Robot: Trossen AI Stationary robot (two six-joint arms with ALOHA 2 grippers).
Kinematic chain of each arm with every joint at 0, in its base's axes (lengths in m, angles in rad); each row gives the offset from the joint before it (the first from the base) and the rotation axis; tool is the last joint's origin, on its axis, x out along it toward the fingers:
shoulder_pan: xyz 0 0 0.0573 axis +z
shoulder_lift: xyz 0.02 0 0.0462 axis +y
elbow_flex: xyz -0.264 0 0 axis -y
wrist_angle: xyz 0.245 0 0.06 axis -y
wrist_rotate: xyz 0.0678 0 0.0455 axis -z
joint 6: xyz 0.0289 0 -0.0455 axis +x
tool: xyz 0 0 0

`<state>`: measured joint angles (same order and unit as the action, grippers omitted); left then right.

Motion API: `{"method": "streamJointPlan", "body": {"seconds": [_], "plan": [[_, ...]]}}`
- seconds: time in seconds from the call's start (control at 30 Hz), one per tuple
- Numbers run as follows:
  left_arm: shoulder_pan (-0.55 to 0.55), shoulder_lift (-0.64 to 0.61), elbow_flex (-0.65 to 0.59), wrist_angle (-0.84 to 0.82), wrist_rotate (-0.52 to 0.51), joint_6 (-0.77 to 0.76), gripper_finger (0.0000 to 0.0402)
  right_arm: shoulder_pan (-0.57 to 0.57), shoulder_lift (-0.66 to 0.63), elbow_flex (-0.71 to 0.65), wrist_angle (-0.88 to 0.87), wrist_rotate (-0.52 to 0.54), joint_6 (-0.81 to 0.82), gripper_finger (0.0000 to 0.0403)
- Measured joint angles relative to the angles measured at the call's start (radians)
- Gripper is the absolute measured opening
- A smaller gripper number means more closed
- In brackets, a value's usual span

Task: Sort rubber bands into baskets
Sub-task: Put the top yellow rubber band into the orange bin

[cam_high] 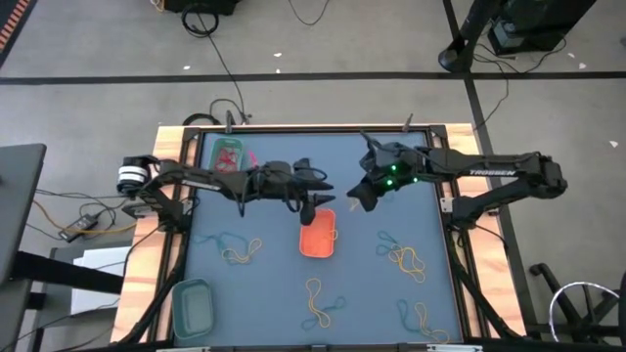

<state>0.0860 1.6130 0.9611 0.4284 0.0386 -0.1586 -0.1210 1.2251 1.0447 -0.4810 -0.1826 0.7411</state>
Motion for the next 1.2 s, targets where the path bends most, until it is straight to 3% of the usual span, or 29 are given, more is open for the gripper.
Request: {"method": "streamJointPlan", "body": {"seconds": [0.2, 0.5, 0.7, 1.2], "plan": [[0.000, 0.012, 0.000, 0.042, 0.018, 0.029, 0.0152, 0.064, 0.000, 0.000, 0.037, 0.007, 0.049, 0.0002], [-0.006, 0.023, 0.000, 0.053, 0.195, 0.128, 0.0152, 0.076, 0.000, 0.000, 0.087, 0.020, 0.070, 0.0002], [-0.009, 0.044, 0.007, 0.077, 0.137, 0.121, 0.0152, 0.076, 0.000, 0.000, 0.113, 0.002, 0.070, 0.0002], [-0.013, 0.159, 0.142, 0.059, 0.149, 0.097, 0.0112, 0.089, 0.000, 0.001, 0.115, -0.001, 0.079, 0.0002]]}}
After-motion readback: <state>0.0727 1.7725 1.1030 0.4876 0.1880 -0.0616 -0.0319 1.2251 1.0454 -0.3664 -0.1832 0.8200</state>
